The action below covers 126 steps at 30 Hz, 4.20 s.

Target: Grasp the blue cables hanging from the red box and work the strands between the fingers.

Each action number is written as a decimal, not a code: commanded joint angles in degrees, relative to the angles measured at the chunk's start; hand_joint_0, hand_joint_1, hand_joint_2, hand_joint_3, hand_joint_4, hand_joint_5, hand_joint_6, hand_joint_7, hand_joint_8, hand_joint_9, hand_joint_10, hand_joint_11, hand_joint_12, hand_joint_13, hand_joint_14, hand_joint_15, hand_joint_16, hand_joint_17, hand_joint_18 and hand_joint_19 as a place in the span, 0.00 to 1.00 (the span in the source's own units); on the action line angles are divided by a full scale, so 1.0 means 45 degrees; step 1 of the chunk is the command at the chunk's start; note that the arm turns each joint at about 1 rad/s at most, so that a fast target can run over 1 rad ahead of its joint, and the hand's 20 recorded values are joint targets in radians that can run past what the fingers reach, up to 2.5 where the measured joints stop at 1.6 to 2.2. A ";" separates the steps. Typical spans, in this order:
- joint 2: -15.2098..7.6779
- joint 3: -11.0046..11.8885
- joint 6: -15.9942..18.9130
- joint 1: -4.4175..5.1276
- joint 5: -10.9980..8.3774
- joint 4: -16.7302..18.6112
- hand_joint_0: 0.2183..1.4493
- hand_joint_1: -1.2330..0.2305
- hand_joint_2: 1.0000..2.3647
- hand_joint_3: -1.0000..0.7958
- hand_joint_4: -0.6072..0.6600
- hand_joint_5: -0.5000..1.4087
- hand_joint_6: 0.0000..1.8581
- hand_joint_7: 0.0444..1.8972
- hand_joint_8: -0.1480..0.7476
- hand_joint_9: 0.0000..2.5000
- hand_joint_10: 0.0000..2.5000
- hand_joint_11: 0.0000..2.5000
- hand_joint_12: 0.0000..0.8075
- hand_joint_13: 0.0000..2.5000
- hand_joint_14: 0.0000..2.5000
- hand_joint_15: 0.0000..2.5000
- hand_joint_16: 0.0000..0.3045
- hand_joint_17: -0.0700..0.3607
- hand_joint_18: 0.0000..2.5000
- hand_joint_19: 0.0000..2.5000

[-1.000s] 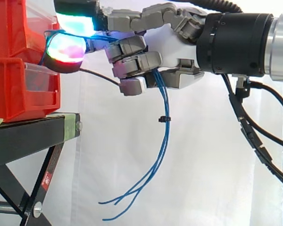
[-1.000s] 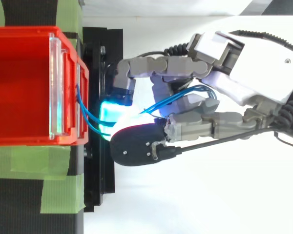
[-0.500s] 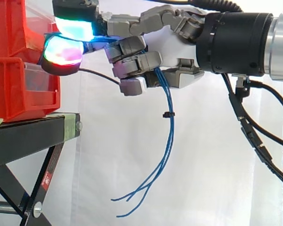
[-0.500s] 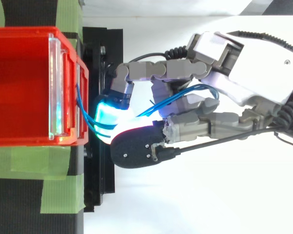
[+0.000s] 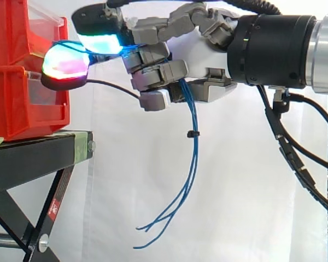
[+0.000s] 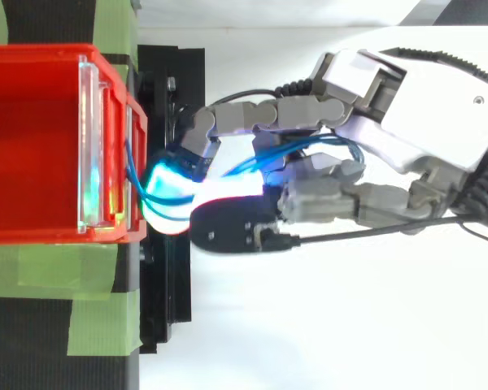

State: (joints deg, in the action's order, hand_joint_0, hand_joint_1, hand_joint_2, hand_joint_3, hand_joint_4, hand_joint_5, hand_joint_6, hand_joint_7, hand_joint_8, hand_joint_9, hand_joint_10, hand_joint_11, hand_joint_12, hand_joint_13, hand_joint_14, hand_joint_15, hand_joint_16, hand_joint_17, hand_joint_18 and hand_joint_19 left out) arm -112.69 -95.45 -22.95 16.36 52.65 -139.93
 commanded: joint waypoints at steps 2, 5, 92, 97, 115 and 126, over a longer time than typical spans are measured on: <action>0.0004 0.0000 0.0022 -0.0003 0.0000 -0.0017 0.50 0.37 0.30 0.51 0.66 0.53 0.01 0.43 0.59 0.27 1.00 0.99 0.52 0.40 1.00 0.53 0.15 0.40 0.55 0.51; 0.0004 0.0000 0.0022 -0.0022 0.0000 -0.0037 0.82 0.31 0.01 0.54 0.59 0.60 0.01 0.56 0.59 0.27 1.00 0.99 0.52 0.40 1.00 0.53 0.15 0.40 0.55 0.51; 0.0004 0.0000 0.0393 -0.0159 0.0000 -0.0623 0.64 0.41 0.01 0.32 0.63 0.47 0.01 0.64 0.59 0.27 1.00 0.99 0.52 0.40 1.00 0.53 0.15 0.40 0.55 0.51; 0.0004 0.0000 0.0393 -0.0159 0.0000 -0.0623 0.70 0.42 0.01 0.39 0.60 0.49 0.01 0.70 0.59 0.27 1.00 0.99 0.52 0.40 1.00 0.53 0.15 0.40 0.55 0.51; -0.0015 0.0000 0.0412 -0.0120 0.0000 -0.0642 0.52 0.33 0.00 0.00 0.66 0.23 0.66 0.56 0.59 0.27 1.00 0.99 0.52 0.40 1.00 0.53 0.15 0.40 0.55 0.51; 0.0004 0.0000 0.0412 -0.0100 0.0000 -0.0642 0.43 0.39 0.00 0.00 0.68 0.21 0.45 0.56 0.59 0.27 1.00 0.99 0.52 0.40 1.00 0.53 0.15 0.40 0.55 0.51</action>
State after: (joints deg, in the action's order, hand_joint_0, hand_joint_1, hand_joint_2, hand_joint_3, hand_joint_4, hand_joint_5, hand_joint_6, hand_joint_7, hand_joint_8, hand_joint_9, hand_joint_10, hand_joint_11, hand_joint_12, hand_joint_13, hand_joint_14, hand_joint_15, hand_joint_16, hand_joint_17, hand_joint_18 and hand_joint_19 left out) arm -112.68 -95.45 -21.02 15.89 52.65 -142.82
